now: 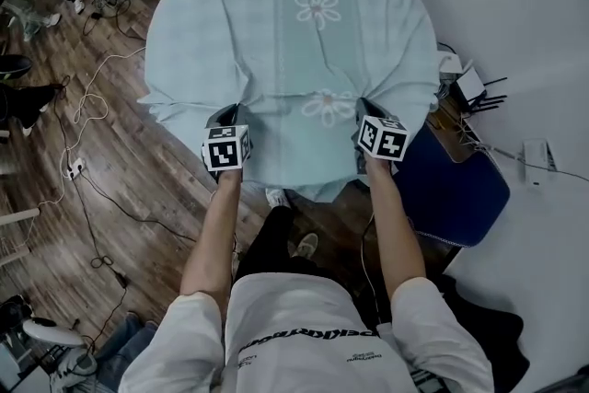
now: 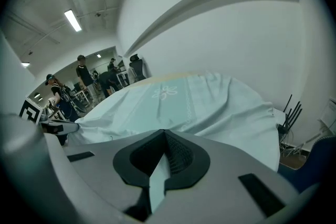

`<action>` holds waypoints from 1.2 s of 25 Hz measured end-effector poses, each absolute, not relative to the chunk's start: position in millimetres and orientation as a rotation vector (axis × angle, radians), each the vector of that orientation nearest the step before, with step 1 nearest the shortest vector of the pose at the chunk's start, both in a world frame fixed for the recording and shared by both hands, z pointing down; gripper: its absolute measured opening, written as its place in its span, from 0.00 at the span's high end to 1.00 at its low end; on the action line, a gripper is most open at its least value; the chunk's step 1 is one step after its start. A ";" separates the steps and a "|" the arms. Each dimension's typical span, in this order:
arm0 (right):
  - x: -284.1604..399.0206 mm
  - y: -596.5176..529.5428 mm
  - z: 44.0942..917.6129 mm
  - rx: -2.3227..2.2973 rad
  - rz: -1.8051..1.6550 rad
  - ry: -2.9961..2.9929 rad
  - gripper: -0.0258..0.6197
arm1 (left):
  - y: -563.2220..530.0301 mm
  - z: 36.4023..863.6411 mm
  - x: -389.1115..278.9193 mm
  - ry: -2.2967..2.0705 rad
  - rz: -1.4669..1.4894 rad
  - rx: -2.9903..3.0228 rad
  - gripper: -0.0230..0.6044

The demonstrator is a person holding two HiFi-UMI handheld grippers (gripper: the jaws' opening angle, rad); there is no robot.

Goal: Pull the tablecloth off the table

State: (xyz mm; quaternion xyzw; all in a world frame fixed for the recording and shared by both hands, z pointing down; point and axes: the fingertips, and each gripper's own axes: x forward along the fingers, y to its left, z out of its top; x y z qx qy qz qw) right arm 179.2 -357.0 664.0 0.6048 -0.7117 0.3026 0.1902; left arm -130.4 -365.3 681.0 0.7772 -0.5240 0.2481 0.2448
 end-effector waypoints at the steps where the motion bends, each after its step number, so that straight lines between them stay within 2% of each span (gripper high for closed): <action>1: 178.4 -348.8 659.5 1.700 0.848 -2.008 0.91 | -356.6 676.5 -130.2 -1.435 0.668 2.123 0.94; 10: 194.9 -286.2 622.6 1.717 0.816 -2.067 0.91 | -287.3 640.3 -109.9 -1.467 0.623 2.142 0.94; 30: 185.7 -183.7 540.8 1.749 0.704 -2.197 0.91 | -182.2 561.4 -126.8 -1.552 0.507 2.201 0.94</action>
